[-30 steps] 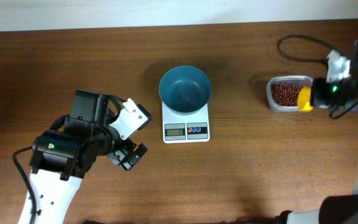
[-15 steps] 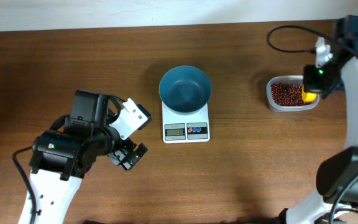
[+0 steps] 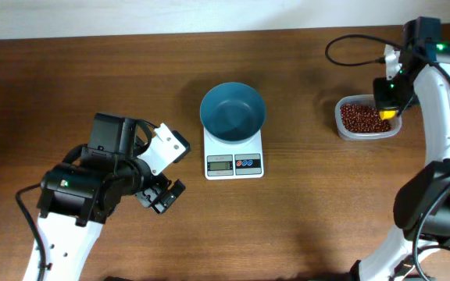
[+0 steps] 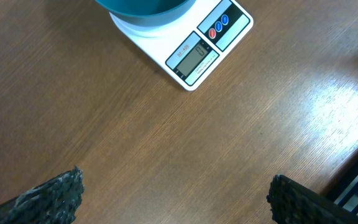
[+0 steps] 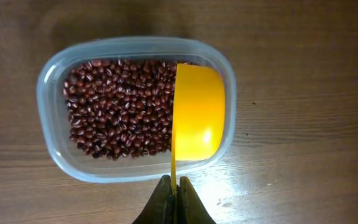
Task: Scoop item into bowl and weigh 50g on scale
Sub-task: 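Lower the yellow scoop into the red bean tub with the right gripper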
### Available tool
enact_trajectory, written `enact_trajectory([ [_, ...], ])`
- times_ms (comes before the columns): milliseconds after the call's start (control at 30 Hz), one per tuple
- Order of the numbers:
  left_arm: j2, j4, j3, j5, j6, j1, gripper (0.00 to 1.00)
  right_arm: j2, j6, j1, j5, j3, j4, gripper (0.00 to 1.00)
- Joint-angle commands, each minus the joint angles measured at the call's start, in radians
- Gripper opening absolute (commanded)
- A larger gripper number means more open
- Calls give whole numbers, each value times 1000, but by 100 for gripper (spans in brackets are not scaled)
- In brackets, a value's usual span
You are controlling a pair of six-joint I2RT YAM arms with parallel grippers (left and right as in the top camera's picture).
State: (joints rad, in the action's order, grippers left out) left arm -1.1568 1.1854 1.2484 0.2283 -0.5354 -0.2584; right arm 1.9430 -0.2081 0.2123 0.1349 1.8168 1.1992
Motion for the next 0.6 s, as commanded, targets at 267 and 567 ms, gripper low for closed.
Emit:
enact_trajectory([
  [267,-7,-2,18,0,-19,6,99,47,-5,-4,65,-8,-12,4],
  [567,-7,-2,18,0,-19,6,99,47,-5,-16,65,-52,-6,4],
])
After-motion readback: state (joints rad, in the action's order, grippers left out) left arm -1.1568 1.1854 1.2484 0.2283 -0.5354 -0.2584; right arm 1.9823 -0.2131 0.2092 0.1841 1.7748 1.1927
